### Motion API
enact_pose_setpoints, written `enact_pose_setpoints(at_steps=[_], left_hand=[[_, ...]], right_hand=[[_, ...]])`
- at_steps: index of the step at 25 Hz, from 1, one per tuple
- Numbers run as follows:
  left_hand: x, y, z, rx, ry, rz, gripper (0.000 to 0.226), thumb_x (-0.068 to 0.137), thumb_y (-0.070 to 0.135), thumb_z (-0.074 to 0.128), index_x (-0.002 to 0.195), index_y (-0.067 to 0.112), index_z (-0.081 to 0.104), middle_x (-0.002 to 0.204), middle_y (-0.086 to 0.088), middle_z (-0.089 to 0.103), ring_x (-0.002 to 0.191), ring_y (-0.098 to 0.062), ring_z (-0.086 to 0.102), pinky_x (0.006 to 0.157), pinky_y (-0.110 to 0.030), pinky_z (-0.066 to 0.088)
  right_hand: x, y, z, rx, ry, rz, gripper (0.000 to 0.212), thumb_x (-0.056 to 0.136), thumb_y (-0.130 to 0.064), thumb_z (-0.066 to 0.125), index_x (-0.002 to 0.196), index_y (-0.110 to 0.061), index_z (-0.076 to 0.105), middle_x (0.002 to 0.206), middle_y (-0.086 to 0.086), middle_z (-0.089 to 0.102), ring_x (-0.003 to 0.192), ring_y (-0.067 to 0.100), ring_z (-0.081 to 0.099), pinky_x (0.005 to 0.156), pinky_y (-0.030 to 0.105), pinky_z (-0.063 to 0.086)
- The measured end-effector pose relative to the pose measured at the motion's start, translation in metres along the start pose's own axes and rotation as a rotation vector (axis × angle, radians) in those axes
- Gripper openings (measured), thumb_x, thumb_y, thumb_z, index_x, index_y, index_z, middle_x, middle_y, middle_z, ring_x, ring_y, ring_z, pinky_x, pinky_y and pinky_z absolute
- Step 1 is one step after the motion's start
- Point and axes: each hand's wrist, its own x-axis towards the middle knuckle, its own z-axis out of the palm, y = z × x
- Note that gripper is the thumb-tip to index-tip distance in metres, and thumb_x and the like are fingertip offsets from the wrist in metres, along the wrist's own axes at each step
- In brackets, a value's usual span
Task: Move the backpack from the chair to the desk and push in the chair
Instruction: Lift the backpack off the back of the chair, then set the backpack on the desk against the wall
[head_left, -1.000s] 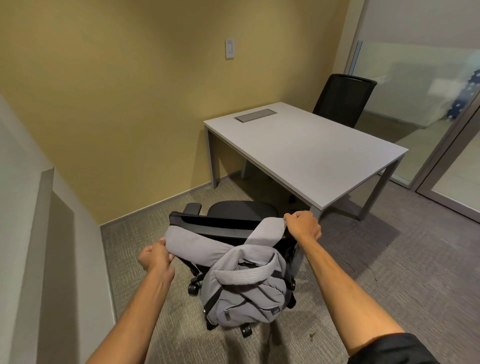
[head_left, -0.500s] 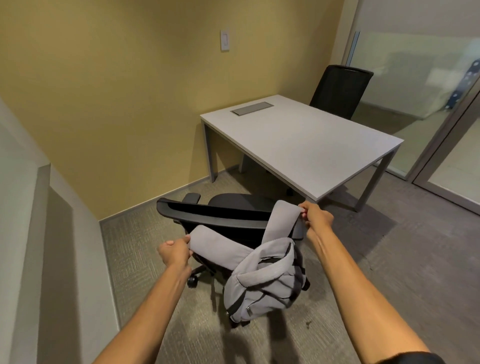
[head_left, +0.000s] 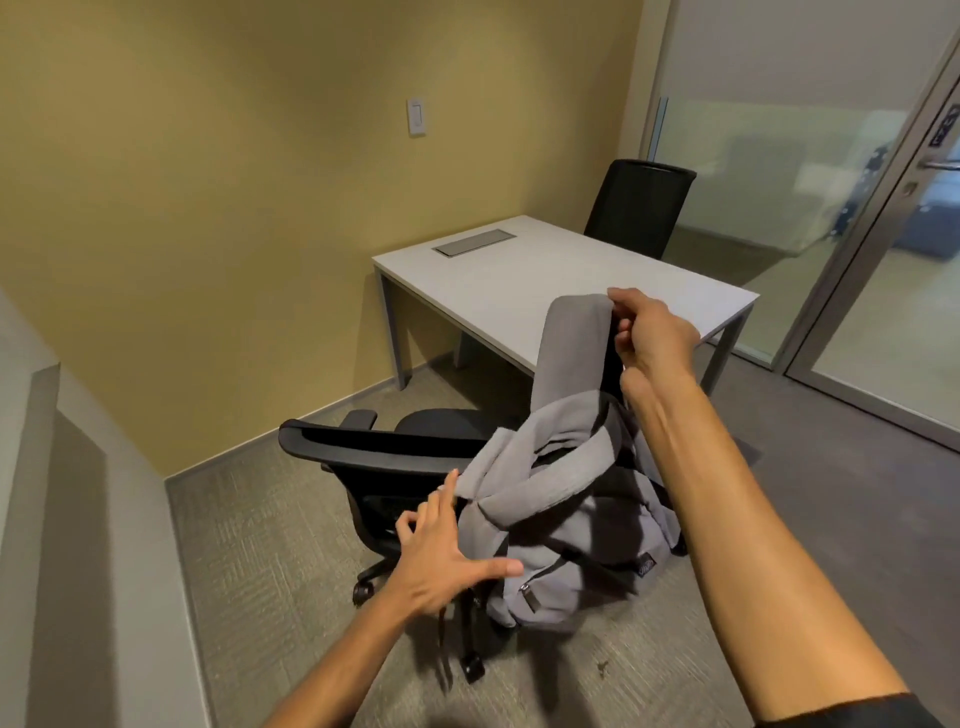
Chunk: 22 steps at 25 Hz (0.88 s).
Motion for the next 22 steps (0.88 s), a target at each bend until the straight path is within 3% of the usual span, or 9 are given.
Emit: enact_pose_setpoints(at_steps=[3,5,7,9,12,16,18,20,22], left_hand=[[-0.009,0.030,0.022,0.072,0.237,0.079,0.109,0.046,0.092,0.061,0.134,0.033,0.031,0.123,0.006,0.036,0.119,-0.019,0.039,0.105,-0.038,0.029],[-0.009,0.052,0.030,-0.171,0.457,0.141,0.078,0.062,0.074,0.068,0.121,0.034,0.036,0.122,0.007,0.038,0.110,-0.013,0.043,0.093,-0.025,0.039],[-0.002,0.074,0.028,-0.430,0.476,0.218,0.054,0.075,0.054,0.070,0.119,0.031,0.050,0.116,0.015,0.055,0.101,-0.005,0.058,0.079,-0.008,0.043],[0.011,0.092,0.019,-0.529,0.474,0.282,0.032,0.080,0.029,0.062,0.109,0.016,0.066,0.093,0.021,0.067,0.085,0.002,0.067,0.065,-0.003,0.043],[0.032,0.116,-0.003,-0.542,0.578,0.335,0.033,0.070,0.003,0.049,0.096,-0.009,0.065,0.075,0.024,0.059,0.067,0.014,0.059,0.057,0.000,0.038],[0.048,0.142,-0.031,-0.547,0.681,0.388,0.020,0.060,-0.005,0.044,0.073,-0.009,0.059,0.052,0.030,0.053,0.054,0.015,0.052,0.047,-0.003,0.033],[0.050,0.156,-0.041,-0.556,0.672,0.432,0.019,0.059,-0.005,0.041,0.060,0.008,0.056,0.053,0.029,0.056,0.049,0.011,0.048,0.043,-0.006,0.030],[0.054,0.170,-0.052,-0.561,0.650,0.441,0.022,0.059,0.000,0.040,0.056,0.020,0.050,0.051,0.016,0.055,0.046,0.002,0.042,0.041,-0.019,0.030],[0.064,0.180,-0.065,-0.541,0.650,0.406,0.009,0.060,0.005,0.040,0.055,0.011,0.046,0.052,0.002,0.049,0.050,-0.008,0.037,0.045,-0.033,0.028]], right_hand=[[-0.009,-0.045,0.016,0.031,-0.033,-0.121,0.021,0.074,-0.007,0.078,0.059,-0.013,0.065,0.058,0.000,0.060,0.040,0.004,0.044,0.039,0.013,0.040],[-0.010,-0.067,0.021,0.012,-0.035,-0.211,0.024,0.074,-0.008,0.077,0.055,-0.015,0.064,0.054,-0.002,0.059,0.040,0.003,0.045,0.040,0.013,0.040],[-0.007,-0.085,0.018,0.016,-0.014,-0.280,0.027,0.074,-0.008,0.075,0.052,-0.015,0.061,0.050,-0.004,0.055,0.037,0.003,0.043,0.039,0.015,0.038],[0.002,-0.101,0.011,0.041,0.025,-0.313,0.029,0.076,-0.006,0.072,0.053,-0.014,0.056,0.048,-0.003,0.051,0.034,0.004,0.039,0.037,0.016,0.035],[0.022,-0.122,-0.006,0.097,0.081,-0.340,0.031,0.075,-0.002,0.069,0.054,-0.013,0.049,0.049,0.000,0.047,0.034,0.008,0.038,0.037,0.017,0.033],[0.047,-0.131,-0.025,0.035,0.051,-0.349,0.031,0.073,-0.003,0.069,0.057,-0.016,0.046,0.045,-0.005,0.048,0.036,0.007,0.039,0.039,0.018,0.034],[0.059,-0.129,-0.036,-0.064,-0.001,-0.322,0.021,0.074,-0.007,0.065,0.063,-0.016,0.050,0.056,-0.001,0.052,0.045,0.010,0.045,0.044,0.021,0.036],[0.073,-0.129,-0.047,-0.269,-0.097,-0.329,0.010,0.080,-0.013,0.056,0.073,-0.014,0.063,0.079,0.006,0.062,0.066,0.016,0.054,0.058,0.029,0.044],[0.088,-0.128,-0.060,-0.424,-0.315,-0.306,0.029,0.091,-0.023,0.048,0.083,-0.011,0.074,0.093,0.015,0.068,0.084,0.025,0.060,0.079,0.038,0.048]])
